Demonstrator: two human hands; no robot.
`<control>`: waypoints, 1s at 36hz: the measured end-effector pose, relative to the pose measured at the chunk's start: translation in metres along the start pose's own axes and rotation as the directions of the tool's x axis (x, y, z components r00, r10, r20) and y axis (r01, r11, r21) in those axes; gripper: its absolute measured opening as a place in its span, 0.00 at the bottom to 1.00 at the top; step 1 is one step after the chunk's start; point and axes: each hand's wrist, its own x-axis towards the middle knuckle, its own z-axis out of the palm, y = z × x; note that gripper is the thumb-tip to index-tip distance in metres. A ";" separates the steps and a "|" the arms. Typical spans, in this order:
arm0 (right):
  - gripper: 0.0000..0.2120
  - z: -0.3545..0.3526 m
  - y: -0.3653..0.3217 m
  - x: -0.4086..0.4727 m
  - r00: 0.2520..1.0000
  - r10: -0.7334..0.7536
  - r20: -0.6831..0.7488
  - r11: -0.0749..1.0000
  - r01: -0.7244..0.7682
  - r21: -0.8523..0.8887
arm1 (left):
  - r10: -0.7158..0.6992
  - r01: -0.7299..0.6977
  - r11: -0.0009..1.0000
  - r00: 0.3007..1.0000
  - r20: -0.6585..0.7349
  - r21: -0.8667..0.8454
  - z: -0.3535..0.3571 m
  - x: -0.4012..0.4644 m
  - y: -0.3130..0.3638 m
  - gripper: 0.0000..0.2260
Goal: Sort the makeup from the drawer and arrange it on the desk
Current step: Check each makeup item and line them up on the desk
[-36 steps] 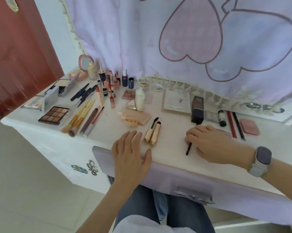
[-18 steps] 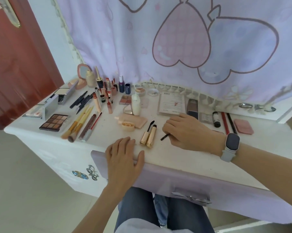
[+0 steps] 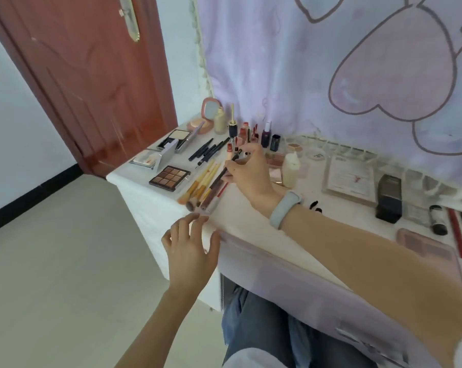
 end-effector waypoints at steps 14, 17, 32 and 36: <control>0.19 0.032 0.029 0.030 1.000 -0.024 0.009 0.906 0.026 -0.423 | -0.003 0.003 1.000 1.000 0.022 -0.015 0.001 0.003 -0.021 0.19; 0.20 0.032 0.031 0.030 0.998 -0.052 0.047 0.860 0.068 -0.505 | -0.006 0.006 1.000 1.000 0.014 -0.025 0.002 0.004 -0.022 0.19; 0.16 0.015 0.022 0.013 0.961 -0.185 0.206 0.621 0.277 -0.733 | -0.004 0.005 1.000 1.000 0.020 -0.020 0.001 0.008 -0.023 0.18; 0.14 0.000 0.021 -0.002 0.930 -0.218 0.297 0.695 0.362 -0.621 | -0.004 0.004 0.999 1.000 -0.004 -0.052 -0.002 0.006 -0.019 0.15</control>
